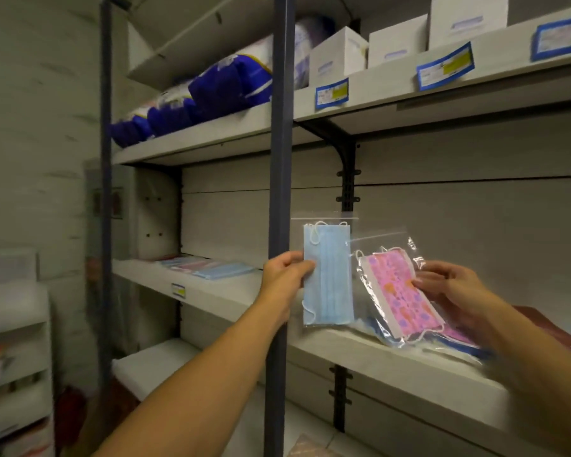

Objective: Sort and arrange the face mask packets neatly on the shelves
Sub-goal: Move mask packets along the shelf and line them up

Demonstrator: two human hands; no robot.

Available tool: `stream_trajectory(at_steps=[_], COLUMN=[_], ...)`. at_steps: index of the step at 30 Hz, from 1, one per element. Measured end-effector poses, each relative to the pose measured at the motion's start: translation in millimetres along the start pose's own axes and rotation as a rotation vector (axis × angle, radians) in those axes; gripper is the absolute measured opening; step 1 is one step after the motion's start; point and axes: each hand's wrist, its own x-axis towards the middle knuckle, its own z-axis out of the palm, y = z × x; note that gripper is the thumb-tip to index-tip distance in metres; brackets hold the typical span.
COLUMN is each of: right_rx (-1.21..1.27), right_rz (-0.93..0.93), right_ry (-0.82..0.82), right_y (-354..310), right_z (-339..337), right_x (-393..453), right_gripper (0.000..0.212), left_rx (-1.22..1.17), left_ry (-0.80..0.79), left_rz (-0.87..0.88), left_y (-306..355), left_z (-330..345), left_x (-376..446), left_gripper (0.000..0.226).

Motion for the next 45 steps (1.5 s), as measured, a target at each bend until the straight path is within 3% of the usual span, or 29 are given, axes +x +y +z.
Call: stream_trajectory(at_steps=[15,26,33,45], right_rx=[-0.177,-0.244,-0.186,-0.143], right_rz=[-0.040,-0.172,-0.109,-0.011], right_ry=[-0.027,0.051,0.106,0.024], right_y=[-3,16,43,93], right_z=[143,275,347,429], right_x=[-25,-35,-31,19], right_gripper=[0.017,0.017,0.023,0.022], left_rx=[0.102,0.192,0.234,0.290], left_ry=[0.210,0.213,0.250,0.358], left_rz=[0.010,0.038,0.026,0.022], left_y=[47,71,75,65], left_z=[-158,-242,-306,-401], left_x=[4,23,27,75], left_gripper=[0.018,0.022,0.010,0.009])
